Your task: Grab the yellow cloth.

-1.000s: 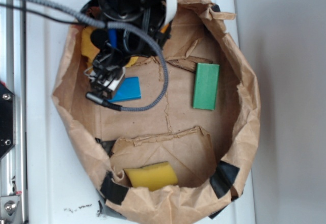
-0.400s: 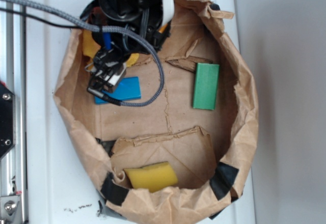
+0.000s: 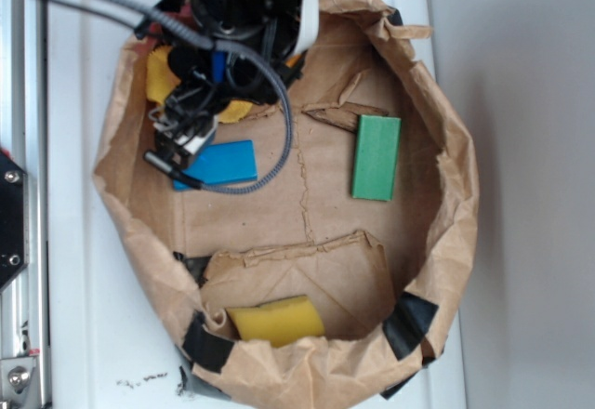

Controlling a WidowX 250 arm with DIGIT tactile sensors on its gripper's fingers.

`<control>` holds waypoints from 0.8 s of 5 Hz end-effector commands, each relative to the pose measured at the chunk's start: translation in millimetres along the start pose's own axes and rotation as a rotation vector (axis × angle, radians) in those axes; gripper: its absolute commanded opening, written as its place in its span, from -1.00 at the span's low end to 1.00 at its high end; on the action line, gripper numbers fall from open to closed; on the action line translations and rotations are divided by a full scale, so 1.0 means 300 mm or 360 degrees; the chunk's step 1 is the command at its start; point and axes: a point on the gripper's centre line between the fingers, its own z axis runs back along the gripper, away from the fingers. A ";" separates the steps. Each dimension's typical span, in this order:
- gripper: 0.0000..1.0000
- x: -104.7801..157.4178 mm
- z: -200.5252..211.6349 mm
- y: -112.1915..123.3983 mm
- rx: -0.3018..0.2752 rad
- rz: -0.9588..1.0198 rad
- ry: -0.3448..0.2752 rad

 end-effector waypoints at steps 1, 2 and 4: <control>1.00 -0.027 -0.083 0.051 0.0209 -0.0125 -0.0003; 0.89 -0.012 -0.145 0.058 0.0257 -0.0116 0.0042; -1.00 0.031 -0.071 0.028 0.0121 -0.0108 -0.0009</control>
